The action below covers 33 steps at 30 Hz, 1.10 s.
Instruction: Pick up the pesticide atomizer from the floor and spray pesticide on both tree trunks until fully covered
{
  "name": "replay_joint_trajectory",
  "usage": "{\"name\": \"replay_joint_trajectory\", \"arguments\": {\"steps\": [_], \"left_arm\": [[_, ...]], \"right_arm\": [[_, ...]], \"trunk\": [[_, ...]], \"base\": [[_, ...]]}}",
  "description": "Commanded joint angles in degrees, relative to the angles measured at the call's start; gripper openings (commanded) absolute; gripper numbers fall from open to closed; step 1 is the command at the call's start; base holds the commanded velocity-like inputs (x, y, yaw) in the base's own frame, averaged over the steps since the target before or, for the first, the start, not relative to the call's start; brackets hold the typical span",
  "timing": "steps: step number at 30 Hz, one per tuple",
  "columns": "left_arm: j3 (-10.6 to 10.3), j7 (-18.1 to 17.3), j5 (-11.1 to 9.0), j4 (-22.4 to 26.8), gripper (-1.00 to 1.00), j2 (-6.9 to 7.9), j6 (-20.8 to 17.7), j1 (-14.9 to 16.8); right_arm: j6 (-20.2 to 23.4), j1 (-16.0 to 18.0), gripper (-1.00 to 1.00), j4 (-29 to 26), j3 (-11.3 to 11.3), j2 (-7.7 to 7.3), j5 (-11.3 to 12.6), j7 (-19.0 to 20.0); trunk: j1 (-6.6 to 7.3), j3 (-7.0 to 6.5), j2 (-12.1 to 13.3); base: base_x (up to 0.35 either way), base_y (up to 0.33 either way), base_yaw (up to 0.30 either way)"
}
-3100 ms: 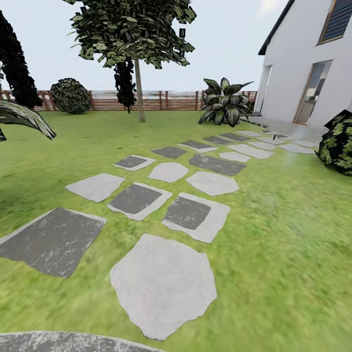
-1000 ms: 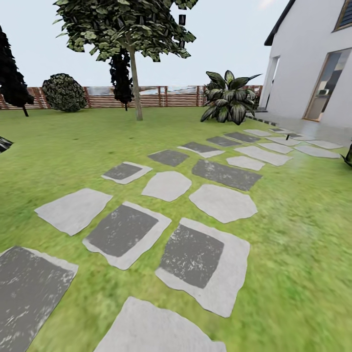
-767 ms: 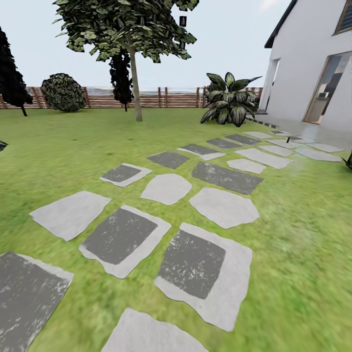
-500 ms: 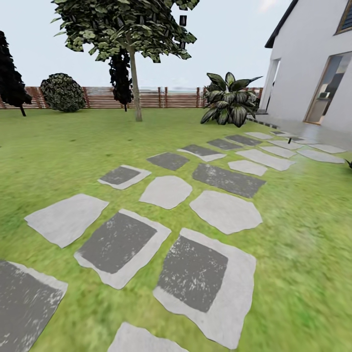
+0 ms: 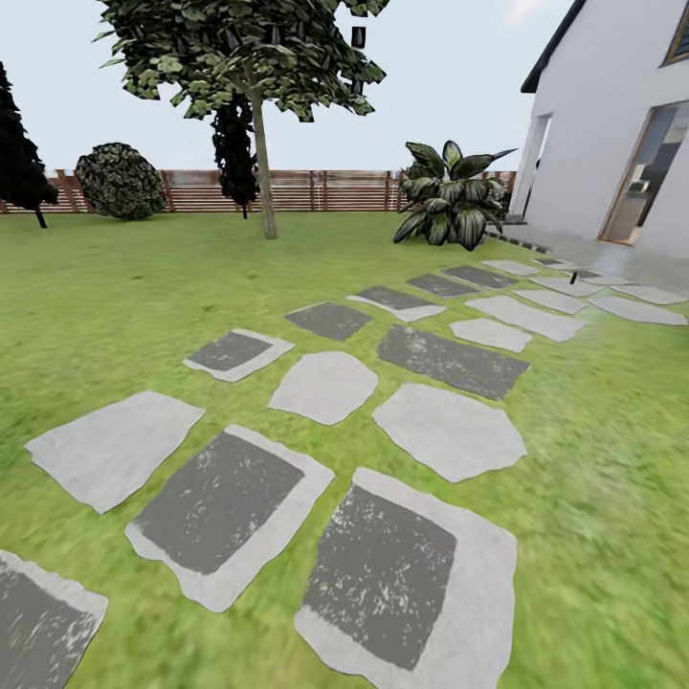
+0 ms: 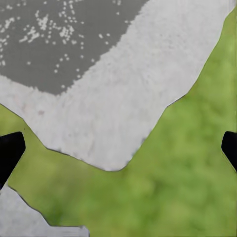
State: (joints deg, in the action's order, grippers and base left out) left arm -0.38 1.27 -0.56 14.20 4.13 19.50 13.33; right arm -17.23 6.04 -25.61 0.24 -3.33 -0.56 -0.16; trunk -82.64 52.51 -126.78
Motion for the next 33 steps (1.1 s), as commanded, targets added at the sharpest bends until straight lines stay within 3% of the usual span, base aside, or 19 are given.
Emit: {"name": "replay_joint_trajectory", "arguments": {"steps": [1, 21, 33], "left_arm": [[-0.1, 0.1, -0.1, 0.0, 1.0, 0.0, 0.2, 0.0], [-0.1, 0.1, -0.1, 0.0, 1.0, 0.0, 0.2, 0.0], [-0.1, 0.1, -0.1, 0.0, 1.0, 0.0, 0.2, 0.0]], "right_arm": [[-0.2, 0.0, 1.0, 0.0, 0.0, -0.01, -0.1, 0.0], [-0.2, 0.0, 1.0, 0.0, 0.0, -0.01, -0.1, 0.0], [-0.2, 0.0, 1.0, 0.0, 0.0, -0.01, -0.1, 0.0]], "trunk": [[-0.02, 0.05, 0.0], [-0.02, 0.05, 0.0], [-0.02, 0.05, 0.0]], "base": [[0.34, 0.0, 0.0], [0.34, 0.0, -0.006], [0.34, 0.0, -0.224]]}}
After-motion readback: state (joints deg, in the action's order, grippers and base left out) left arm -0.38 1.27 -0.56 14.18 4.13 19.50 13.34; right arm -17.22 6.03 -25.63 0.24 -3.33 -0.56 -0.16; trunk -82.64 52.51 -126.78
